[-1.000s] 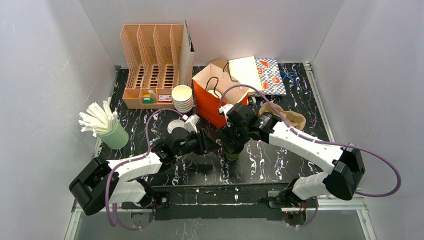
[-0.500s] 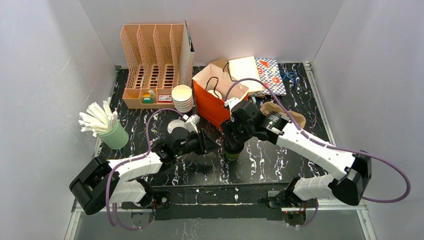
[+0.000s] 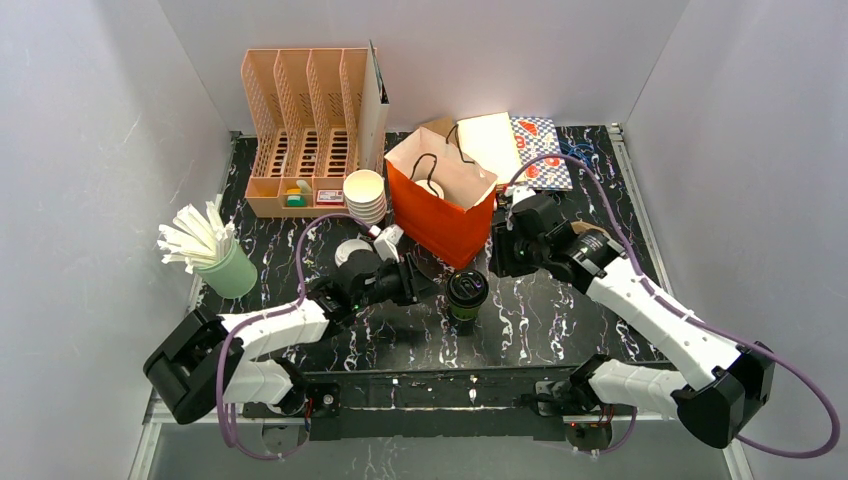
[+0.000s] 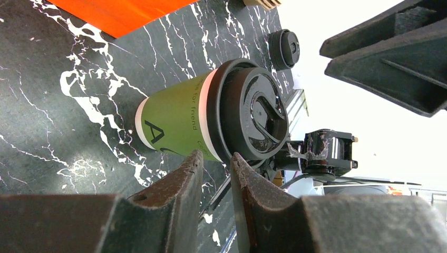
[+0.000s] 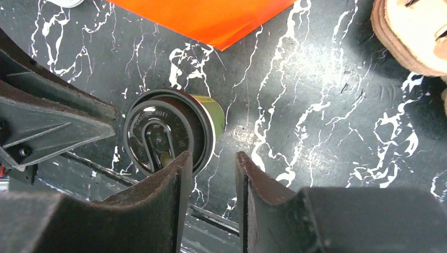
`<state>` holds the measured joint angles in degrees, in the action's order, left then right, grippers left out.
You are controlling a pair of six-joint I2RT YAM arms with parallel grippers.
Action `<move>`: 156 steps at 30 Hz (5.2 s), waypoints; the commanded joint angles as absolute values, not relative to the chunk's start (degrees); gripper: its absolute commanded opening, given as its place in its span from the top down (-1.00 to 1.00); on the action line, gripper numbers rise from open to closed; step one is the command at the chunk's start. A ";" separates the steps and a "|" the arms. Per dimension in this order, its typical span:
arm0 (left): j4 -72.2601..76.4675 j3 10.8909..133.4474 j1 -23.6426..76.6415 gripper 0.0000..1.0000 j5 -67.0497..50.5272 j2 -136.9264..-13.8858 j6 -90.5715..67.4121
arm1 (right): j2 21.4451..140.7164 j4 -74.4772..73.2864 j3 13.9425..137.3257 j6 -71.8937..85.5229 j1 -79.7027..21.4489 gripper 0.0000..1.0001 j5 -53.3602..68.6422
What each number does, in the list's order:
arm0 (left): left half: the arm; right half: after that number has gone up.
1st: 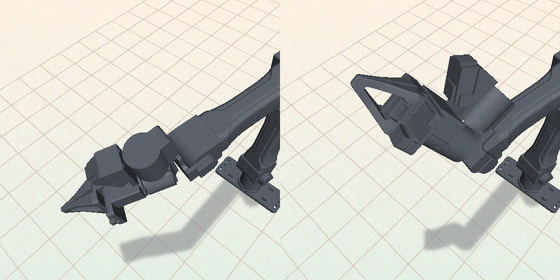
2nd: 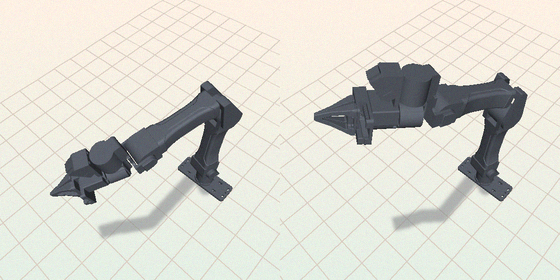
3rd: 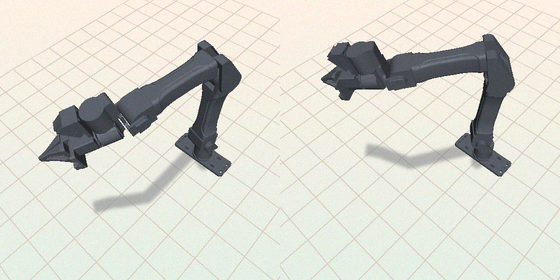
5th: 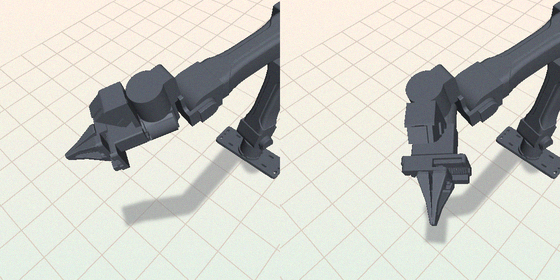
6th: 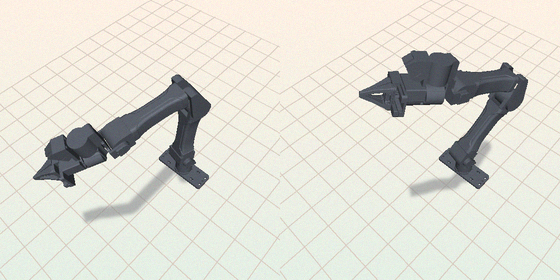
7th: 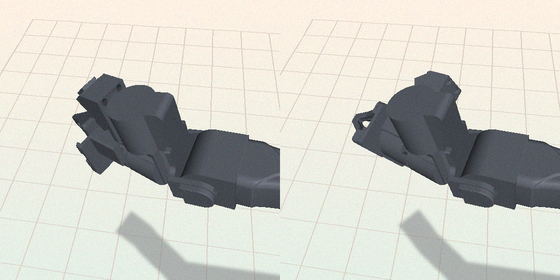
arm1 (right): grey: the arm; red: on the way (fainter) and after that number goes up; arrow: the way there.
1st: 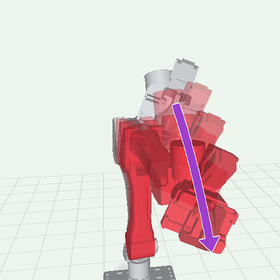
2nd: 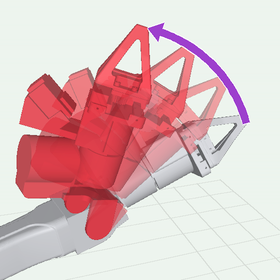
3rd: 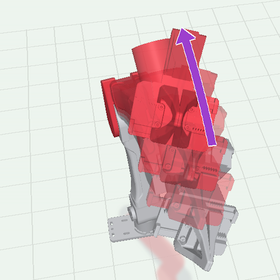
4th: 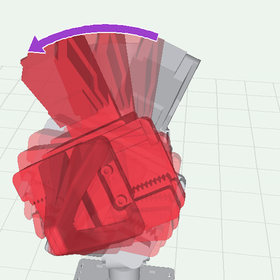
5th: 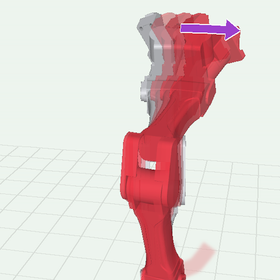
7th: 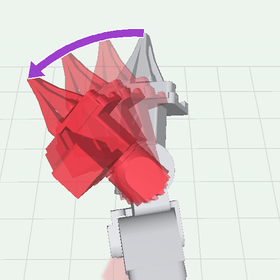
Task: Pack the takeout coffee
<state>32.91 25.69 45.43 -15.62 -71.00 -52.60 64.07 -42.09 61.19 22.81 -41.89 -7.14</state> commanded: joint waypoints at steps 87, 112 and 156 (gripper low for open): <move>18.88 34.10 46.32 0.50 -14.65 -78.02 -48.25 | 67.71 -29.78 40.76 28.28 -33.23 0.31 13.76; 15.11 36.12 46.58 0.51 -12.14 -78.71 -47.72 | 63.33 -24.96 35.51 35.17 -32.87 0.31 14.14; -10.01 61.66 58.24 -0.96 -3.34 -77.03 -8.77 | 49.50 -29.65 45.46 37.95 -30.10 -0.44 3.36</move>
